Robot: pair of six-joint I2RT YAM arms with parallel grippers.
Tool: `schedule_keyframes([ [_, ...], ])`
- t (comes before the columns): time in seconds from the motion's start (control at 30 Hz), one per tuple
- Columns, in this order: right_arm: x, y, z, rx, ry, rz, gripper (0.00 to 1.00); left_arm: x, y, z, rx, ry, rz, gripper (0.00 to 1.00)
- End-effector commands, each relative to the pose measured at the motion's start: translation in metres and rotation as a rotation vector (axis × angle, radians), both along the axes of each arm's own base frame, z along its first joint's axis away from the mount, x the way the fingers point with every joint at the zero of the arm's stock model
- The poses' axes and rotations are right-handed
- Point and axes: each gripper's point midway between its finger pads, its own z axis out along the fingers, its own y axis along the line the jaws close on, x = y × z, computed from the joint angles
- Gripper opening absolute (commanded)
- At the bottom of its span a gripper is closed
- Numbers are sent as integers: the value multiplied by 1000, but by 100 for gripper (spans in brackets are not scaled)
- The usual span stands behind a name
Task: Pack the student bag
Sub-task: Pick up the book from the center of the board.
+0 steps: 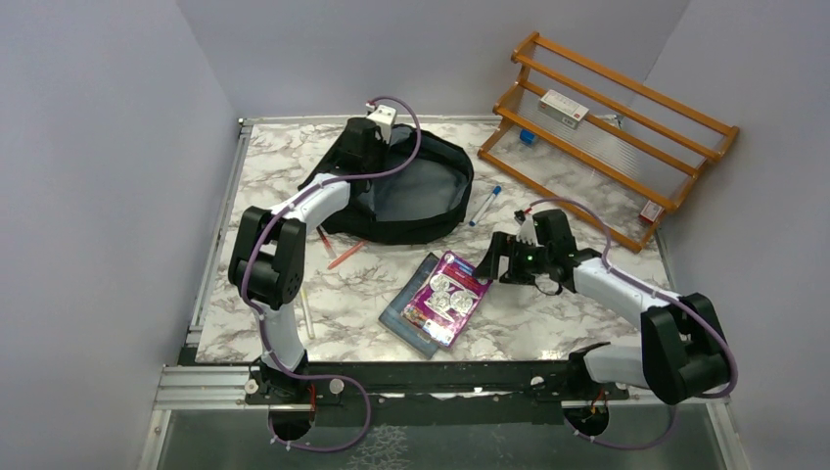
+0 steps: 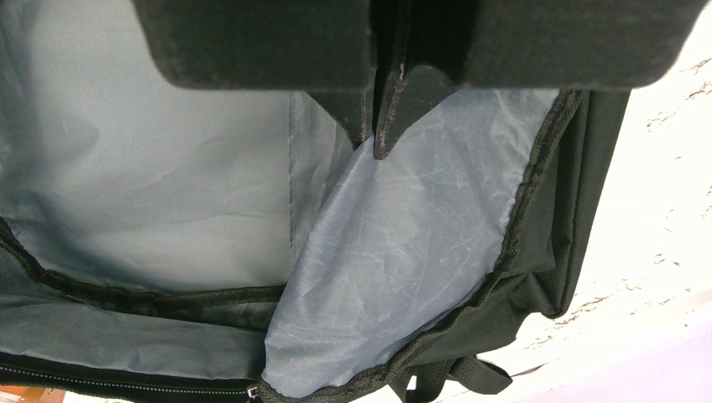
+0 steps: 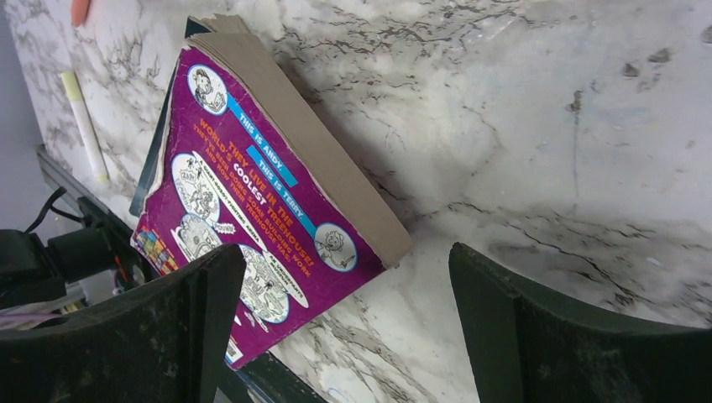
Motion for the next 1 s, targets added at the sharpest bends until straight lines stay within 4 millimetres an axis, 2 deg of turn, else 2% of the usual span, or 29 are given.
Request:
schedule_keyframes([
  [0.0,1,15,3,105,-16,65,96,0,-8,17,-2,-37,-27,0],
  [0.13,-7,15,-7,144,21,33,95,-3,-12,19,5,-34,-35,0],
  [0.23,-11,12,-13,187,57,-13,92,-5,-22,32,-3,-41,-54,0],
  [0.47,-22,18,-19,361,111,-59,78,-23,-25,23,-41,34,-75,0],
  [0.73,-24,25,-21,465,142,-75,61,-28,-25,16,-30,47,-83,0],
  [0.87,-22,22,-22,460,114,-106,49,-28,-24,17,-28,45,-86,0],
  [0.97,-20,21,-17,473,79,-113,33,-29,-24,16,-24,46,-86,0],
])
